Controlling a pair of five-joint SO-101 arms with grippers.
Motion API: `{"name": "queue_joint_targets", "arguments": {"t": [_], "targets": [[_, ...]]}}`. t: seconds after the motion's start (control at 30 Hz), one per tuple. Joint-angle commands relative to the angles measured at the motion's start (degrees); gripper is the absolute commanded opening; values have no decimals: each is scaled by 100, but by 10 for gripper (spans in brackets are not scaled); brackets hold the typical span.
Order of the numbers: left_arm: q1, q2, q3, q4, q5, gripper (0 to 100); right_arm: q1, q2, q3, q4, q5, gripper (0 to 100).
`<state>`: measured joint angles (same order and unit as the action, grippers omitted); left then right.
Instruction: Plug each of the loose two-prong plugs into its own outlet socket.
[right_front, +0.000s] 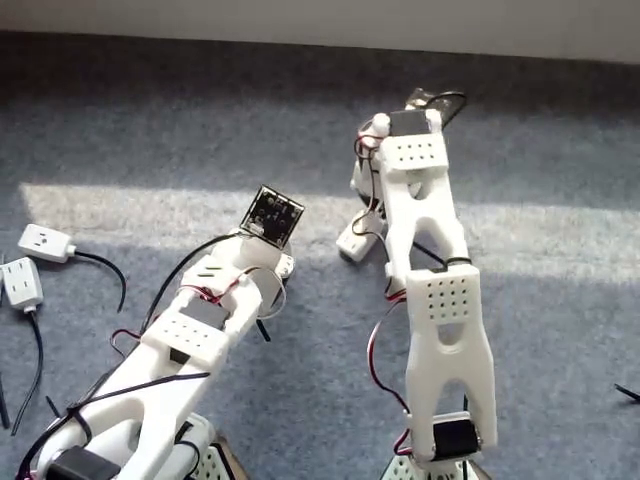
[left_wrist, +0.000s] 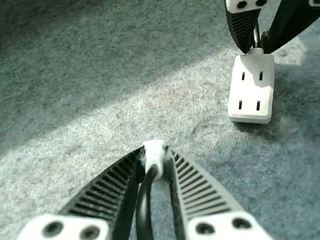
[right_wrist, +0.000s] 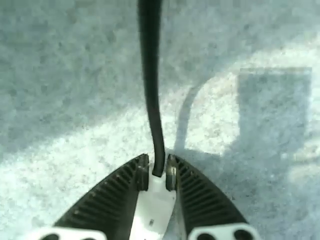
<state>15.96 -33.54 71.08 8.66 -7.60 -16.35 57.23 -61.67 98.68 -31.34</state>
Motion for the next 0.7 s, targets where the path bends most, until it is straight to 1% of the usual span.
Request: {"name": "queue_joint_targets", "arguments": {"t": [0.0, 0.17, 0.27, 0.4, 0.5, 0.57, 0.67], "targets": [[-40, -163, -22, -123, 35, 6, -295, -154, 426, 242, 176, 63], [-40, -163, -22, -132, 35, 6, -497, -198, 532, 242, 202, 63], [-40, -163, -22, -167, 35, 6, -576, -259, 804, 251, 378, 63], [-40, -154, 198, -598, 35, 6, -708, -514, 1218, 251, 422, 63], [-40, -163, 295, -791, 35, 6, -558, -708, 1297, 242, 422, 67], [-40, -163, 295, -791, 35, 6, -418, -822, 1279, 224, 422, 98], [-40, -171, 295, -782, 35, 6, -277, -1015, 1279, 215, 422, 222]]}}
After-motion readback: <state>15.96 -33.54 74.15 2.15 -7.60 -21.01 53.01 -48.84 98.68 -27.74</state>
